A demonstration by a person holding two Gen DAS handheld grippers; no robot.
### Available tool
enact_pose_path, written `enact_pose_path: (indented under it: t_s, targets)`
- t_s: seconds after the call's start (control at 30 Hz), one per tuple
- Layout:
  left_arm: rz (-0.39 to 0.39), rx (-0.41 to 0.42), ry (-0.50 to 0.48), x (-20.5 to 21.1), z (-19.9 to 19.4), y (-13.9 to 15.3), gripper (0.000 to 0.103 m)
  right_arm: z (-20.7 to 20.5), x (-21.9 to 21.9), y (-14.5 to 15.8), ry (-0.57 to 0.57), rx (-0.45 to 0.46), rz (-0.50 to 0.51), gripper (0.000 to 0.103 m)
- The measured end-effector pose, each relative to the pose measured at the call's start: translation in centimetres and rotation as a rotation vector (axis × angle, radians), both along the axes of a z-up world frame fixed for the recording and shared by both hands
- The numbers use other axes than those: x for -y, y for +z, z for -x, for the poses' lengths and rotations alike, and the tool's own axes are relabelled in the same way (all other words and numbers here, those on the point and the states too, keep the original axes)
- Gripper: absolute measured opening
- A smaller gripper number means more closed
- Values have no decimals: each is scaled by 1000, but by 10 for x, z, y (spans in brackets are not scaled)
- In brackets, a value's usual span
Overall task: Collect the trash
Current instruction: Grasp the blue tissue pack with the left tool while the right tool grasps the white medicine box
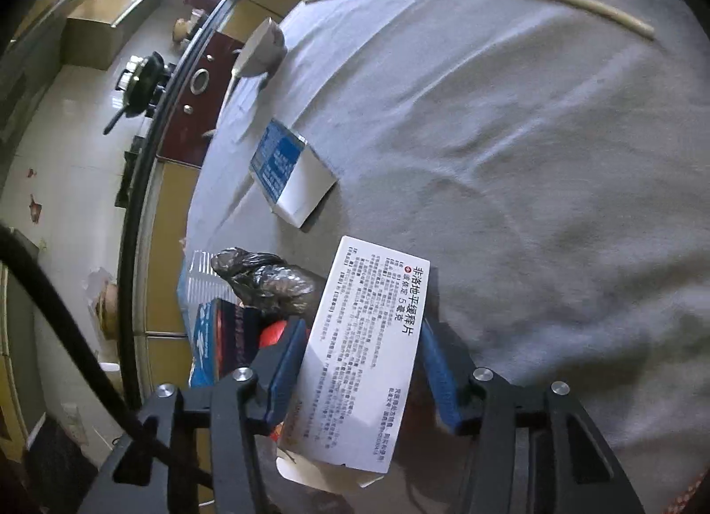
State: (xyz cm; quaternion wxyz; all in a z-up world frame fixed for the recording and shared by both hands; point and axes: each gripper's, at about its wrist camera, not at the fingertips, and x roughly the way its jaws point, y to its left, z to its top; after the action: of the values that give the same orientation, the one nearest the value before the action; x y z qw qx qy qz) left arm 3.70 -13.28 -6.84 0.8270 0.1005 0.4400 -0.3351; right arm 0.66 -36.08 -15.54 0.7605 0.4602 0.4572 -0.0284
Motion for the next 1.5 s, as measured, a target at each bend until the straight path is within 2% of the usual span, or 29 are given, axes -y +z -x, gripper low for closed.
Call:
enact_pose_path:
  t_s: [0.17, 0.23, 0.43, 0.5, 0.57, 0.67, 0.7, 0.83, 0.97, 1.0, 1.03, 1.07, 1.17, 1.2, 1.27, 1.5]
  targets:
    - [-9, -31, 32, 15, -16, -19, 82, 42, 14, 18, -7, 43, 68, 52]
    - [6, -38, 26, 17, -18, -23, 66, 58, 17, 23, -2, 71, 67, 52]
    - [11, 25, 13, 13, -3, -13, 64, 102, 27, 32, -27, 164, 53, 52]
    - [4, 62, 14, 11, 8, -6, 64, 111, 30, 33, -42, 143, 86, 52]
    - [8, 93, 13, 5, 20, 2, 64, 114, 26, 35, -30, 109, 156, 54]
    - [18, 135, 15, -9, 41, 11, 65, 112, 6, 42, 30, 97, 310, 75]
    - [21, 142, 19, -16, 48, 13, 65, 110, -3, 43, 61, 96, 357, 78]
    - [20, 130, 28, -34, 61, 9, 65, 98, -28, 32, 162, 82, 471, 78]
    - [16, 111, 48, -53, 66, 3, 65, 83, -42, 12, 208, 1, 537, 78]
    - [17, 103, 52, -57, 66, 1, 65, 78, -46, 4, 220, -51, 564, 78]
    - [20, 96, 57, -61, 66, 0, 65, 75, -50, 0, 224, -59, 609, 79]
    - [23, 94, 59, -63, 66, -1, 66, 75, -54, -1, 215, -77, 673, 78]
    - [38, 79, 70, -70, 65, -4, 66, 77, -58, -5, 196, -104, 743, 75]
    - [44, 73, 70, -71, 64, -5, 66, 80, -57, -4, 186, -101, 756, 66]
    - [53, 68, 70, -73, 63, -6, 66, 89, -49, -2, 145, -77, 729, 53]
    - [60, 78, 40, -64, 76, -2, 66, 116, -49, 17, 130, -4, 718, 47]
